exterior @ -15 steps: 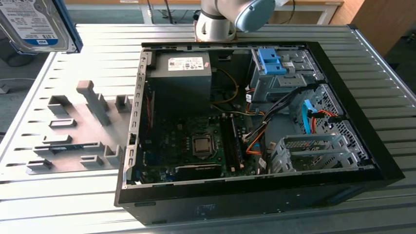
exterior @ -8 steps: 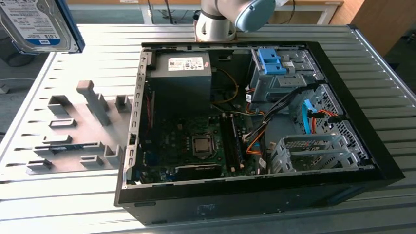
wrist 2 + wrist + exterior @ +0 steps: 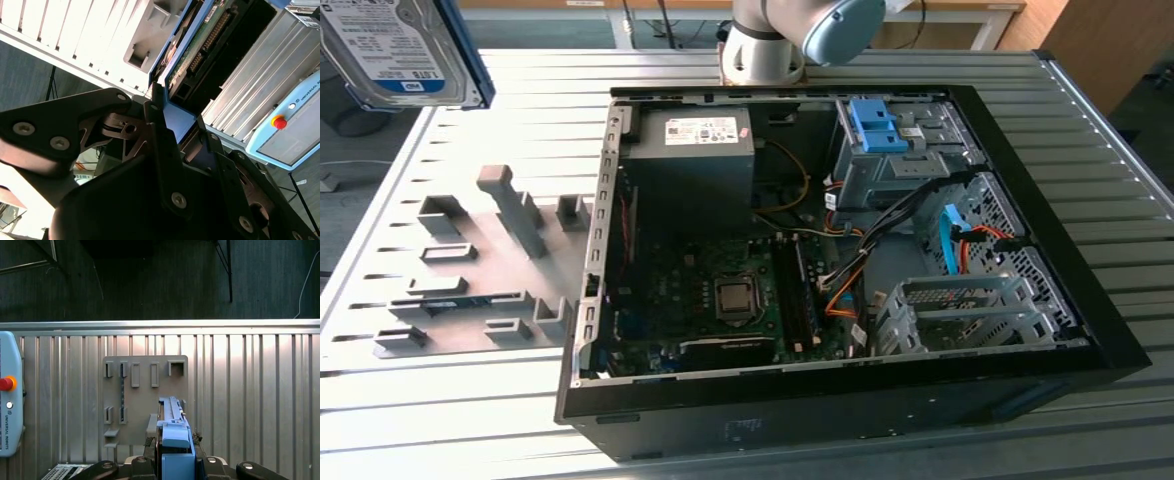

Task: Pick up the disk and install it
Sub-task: 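Pick up the disk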

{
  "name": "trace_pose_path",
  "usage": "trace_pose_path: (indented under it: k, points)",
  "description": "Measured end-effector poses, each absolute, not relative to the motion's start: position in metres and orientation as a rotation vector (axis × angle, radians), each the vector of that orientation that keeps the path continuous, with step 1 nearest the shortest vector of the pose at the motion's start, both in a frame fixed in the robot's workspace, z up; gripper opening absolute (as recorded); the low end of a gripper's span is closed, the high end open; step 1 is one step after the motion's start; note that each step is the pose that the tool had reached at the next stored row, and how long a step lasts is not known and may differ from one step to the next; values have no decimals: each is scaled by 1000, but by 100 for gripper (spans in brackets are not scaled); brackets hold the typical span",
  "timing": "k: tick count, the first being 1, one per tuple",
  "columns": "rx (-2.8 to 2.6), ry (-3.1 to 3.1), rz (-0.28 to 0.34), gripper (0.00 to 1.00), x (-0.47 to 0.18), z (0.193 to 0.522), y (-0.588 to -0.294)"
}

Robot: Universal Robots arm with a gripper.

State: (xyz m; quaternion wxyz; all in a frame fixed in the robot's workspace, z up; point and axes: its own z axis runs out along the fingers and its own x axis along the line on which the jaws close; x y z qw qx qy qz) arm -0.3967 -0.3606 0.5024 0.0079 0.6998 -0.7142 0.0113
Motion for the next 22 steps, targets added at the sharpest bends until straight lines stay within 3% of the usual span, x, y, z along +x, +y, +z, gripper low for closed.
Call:
trace_pose_path:
  k: [22]
  points:
    - [2188,-2233,35,36,-369,502,-361]
